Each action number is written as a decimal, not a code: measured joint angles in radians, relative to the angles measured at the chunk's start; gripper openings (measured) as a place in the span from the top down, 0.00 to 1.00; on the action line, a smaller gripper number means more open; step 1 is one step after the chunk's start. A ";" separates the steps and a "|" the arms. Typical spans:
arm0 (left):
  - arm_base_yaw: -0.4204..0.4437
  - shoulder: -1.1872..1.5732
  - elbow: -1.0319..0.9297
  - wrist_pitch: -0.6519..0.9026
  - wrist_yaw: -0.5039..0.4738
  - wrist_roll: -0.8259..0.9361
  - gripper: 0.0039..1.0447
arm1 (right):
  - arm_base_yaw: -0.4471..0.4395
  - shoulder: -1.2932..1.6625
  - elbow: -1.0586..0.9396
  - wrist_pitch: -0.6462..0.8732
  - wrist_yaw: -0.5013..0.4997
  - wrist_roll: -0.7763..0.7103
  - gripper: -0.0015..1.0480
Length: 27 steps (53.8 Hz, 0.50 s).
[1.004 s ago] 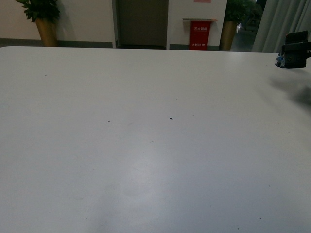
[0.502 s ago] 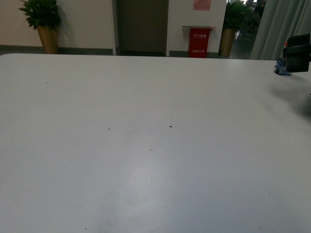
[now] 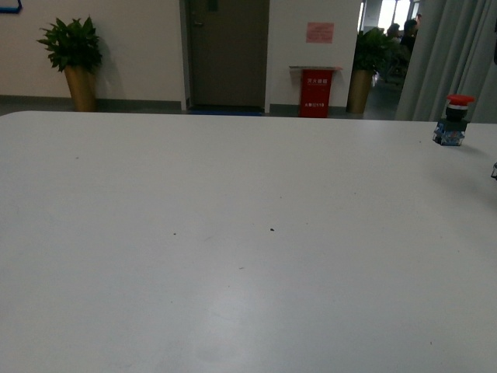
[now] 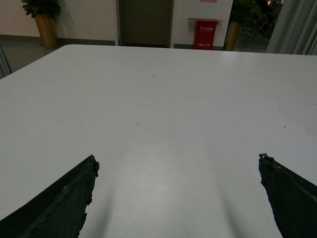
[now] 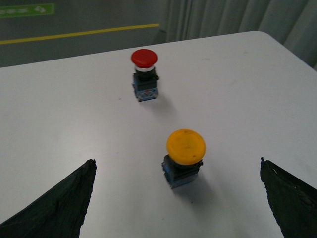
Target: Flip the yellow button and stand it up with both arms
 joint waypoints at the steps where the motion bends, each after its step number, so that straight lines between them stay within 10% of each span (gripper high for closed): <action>1: 0.000 0.000 0.000 0.000 0.000 0.000 0.06 | 0.001 -0.018 -0.009 -0.004 -0.015 0.005 0.07; 27: 0.000 0.000 0.000 0.000 0.000 0.000 0.06 | -0.054 -0.466 -0.313 -0.111 -0.374 0.095 0.07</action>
